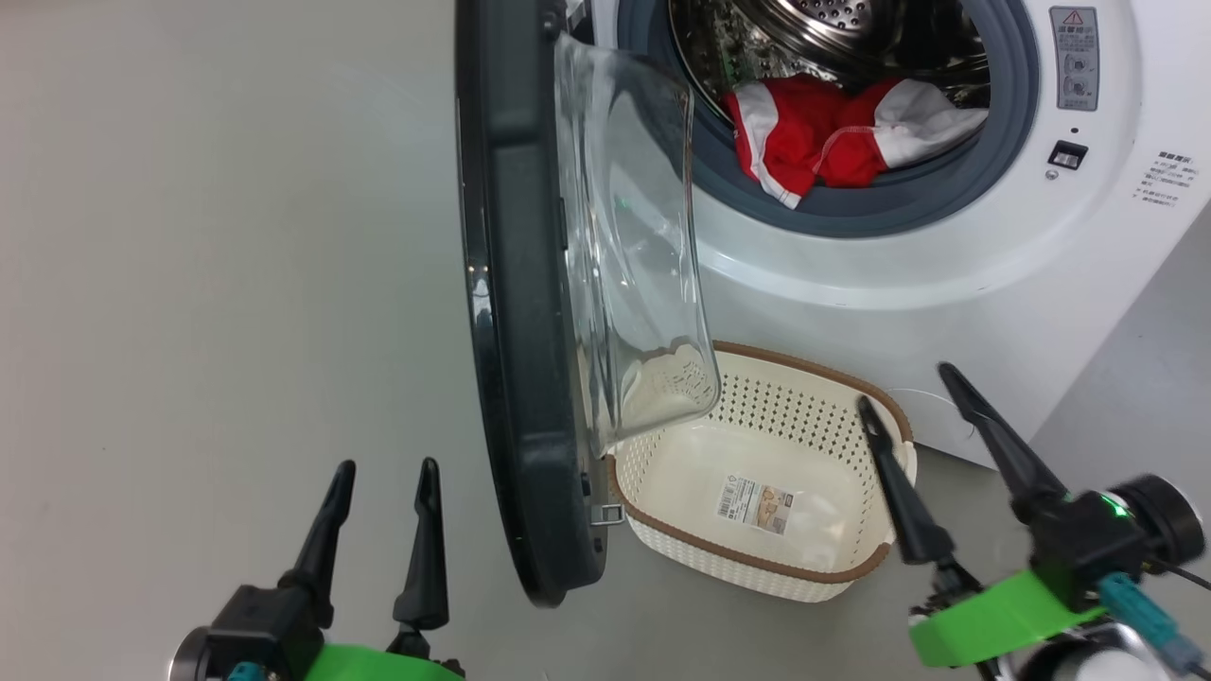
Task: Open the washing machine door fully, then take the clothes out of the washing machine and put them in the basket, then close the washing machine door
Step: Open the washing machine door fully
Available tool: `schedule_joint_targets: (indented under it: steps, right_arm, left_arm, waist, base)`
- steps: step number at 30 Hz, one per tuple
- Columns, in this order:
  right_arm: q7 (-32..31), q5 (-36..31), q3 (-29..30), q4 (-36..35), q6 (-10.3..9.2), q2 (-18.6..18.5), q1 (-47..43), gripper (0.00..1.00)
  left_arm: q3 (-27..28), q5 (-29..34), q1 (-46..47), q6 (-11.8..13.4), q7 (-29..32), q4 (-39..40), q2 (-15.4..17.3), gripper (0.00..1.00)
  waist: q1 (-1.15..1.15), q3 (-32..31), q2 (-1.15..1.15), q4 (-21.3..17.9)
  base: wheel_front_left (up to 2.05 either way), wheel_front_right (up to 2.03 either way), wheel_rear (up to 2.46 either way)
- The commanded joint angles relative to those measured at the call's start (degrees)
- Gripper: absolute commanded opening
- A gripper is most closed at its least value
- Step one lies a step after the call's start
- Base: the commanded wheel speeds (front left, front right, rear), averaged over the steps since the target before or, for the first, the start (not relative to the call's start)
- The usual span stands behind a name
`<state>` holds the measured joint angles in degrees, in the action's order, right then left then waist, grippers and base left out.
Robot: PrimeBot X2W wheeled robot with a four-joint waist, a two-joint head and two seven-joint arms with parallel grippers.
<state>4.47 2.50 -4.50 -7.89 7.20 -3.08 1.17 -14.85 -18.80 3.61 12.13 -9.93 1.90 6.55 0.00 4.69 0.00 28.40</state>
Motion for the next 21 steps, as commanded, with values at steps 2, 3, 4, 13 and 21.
schedule_joint_targets:
  steps: [2,3,4,13,21]
  right_arm:
    - [2.0,2.0,1.5,-1.4,0.29,0.2,-1.7,1.0]
    - [2.6,2.2,2.1,-1.2,0.29,0.2,-2.5,1.0]
    - [3.1,2.5,2.4,-0.9,0.29,0.2,-3.3,1.0]
    - [5.9,3.7,2.7,0.6,0.29,0.2,-6.5,1.0]
    - [6.8,4.8,1.5,1.0,0.29,0.2,-8.2,1.0]
  left_arm:
    - [2.1,-0.1,0.3,0.5,-0.5,1.8,1.3,1.0]
    - [2.1,-0.1,0.1,0.6,-0.5,1.8,1.4,1.0]
    - [2.2,-0.2,0.0,0.6,-0.6,1.9,1.4,1.0]
    - [1.6,0.0,-0.1,0.7,-1.1,1.2,1.6,1.0]
    - [1.4,0.0,-0.8,0.9,-1.3,0.3,2.0,1.0]
  waist:
    - [0.0,-0.5,0.0,-0.2]
    - [0.0,-0.6,0.0,-0.3]
    - [0.0,-0.7,0.0,-0.4]
    - [0.0,-1.2,0.0,-1.0]
    - [0.0,-2.2,0.0,-1.0]
  base:
    - [0.0,0.0,0.0]
    - [0.0,0.0,0.0]
    - [0.0,0.0,0.0]
    - [0.0,0.0,0.0]
    - [0.0,0.0,0.0]
